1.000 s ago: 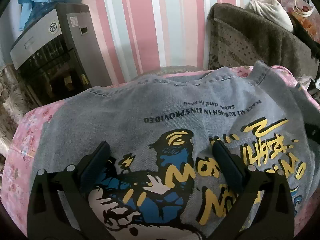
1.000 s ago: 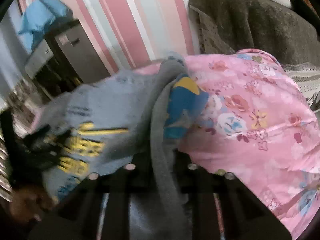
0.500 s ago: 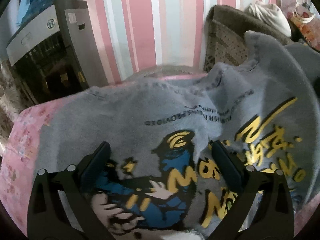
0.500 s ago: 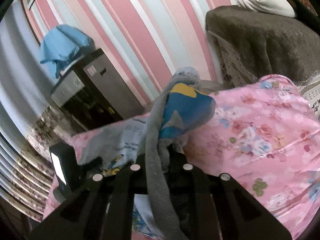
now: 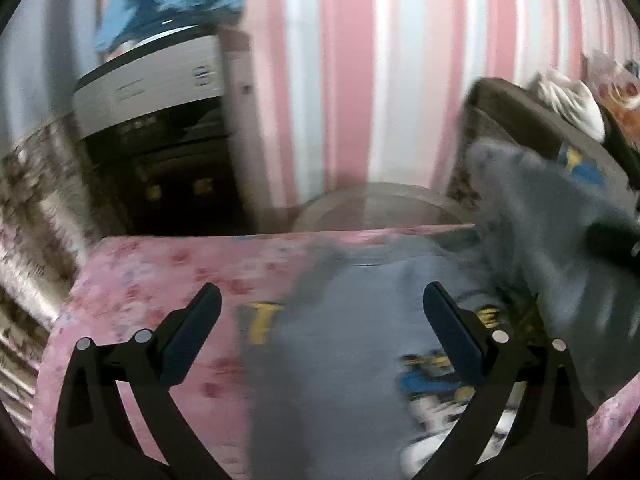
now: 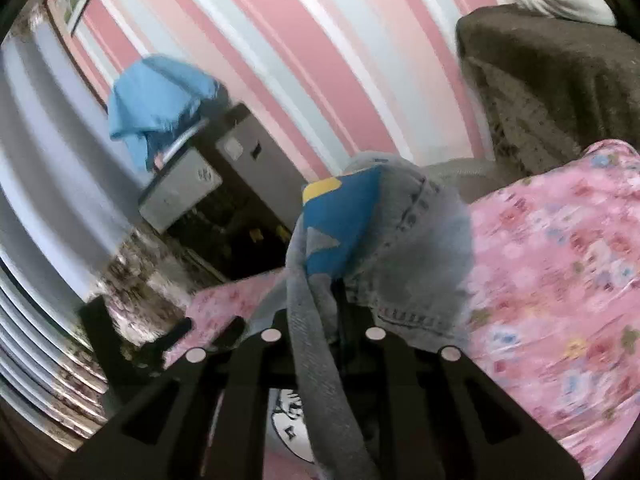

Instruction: Fold large clothes

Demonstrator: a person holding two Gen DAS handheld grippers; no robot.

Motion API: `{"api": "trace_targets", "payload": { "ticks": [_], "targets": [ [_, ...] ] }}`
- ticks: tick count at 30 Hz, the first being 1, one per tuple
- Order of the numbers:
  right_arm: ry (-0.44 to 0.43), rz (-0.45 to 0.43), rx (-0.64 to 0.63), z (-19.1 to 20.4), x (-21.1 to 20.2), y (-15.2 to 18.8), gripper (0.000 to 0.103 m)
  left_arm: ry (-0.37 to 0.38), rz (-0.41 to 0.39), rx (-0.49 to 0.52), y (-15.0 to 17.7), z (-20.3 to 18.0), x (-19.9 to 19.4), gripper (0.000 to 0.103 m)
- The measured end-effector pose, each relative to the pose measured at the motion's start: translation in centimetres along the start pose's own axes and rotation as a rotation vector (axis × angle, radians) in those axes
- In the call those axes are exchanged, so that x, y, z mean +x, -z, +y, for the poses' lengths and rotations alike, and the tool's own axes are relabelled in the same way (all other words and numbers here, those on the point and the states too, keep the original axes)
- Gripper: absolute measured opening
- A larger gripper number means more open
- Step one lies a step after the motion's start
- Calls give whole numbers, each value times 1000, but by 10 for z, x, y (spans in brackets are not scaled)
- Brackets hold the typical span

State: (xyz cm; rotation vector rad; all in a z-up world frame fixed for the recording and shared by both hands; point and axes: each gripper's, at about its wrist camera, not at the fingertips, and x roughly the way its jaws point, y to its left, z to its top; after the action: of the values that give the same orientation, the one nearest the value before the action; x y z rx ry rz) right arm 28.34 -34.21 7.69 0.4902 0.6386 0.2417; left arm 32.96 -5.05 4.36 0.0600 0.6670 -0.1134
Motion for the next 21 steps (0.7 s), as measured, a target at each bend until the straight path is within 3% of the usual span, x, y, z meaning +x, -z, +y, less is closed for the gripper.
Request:
{"api": "trace_targets", "payload": {
  "ticks": [5,7,9,10,11,14,17,21],
  "targets": [
    [126,69,-64,28,60,49,16,-37,48,-62,18,55,1,100],
    [217,49,-163,44,72,66,18,-44,74,-60,28,64,3,100],
    [231,32,-234,56,73,72,36,-41,94,-69,40,71,0,100],
    [208,31,-249,60,71,72,51,-37,100,-79,43,75,-3,100],
    [190,32,-261,63,66,71,60,-34,102,-86,46,77,-7,100],
    [137,-30,-260,67,24,57,80,-10,93,-95,43,74,-18,100],
    [136,-147,-293,61,-35,41,88,22,61,-95,33,60,-36,100],
    [223,-256,-259,11,-97,18,89,93,19,-78,19,18,-59,100]
  ]
}}
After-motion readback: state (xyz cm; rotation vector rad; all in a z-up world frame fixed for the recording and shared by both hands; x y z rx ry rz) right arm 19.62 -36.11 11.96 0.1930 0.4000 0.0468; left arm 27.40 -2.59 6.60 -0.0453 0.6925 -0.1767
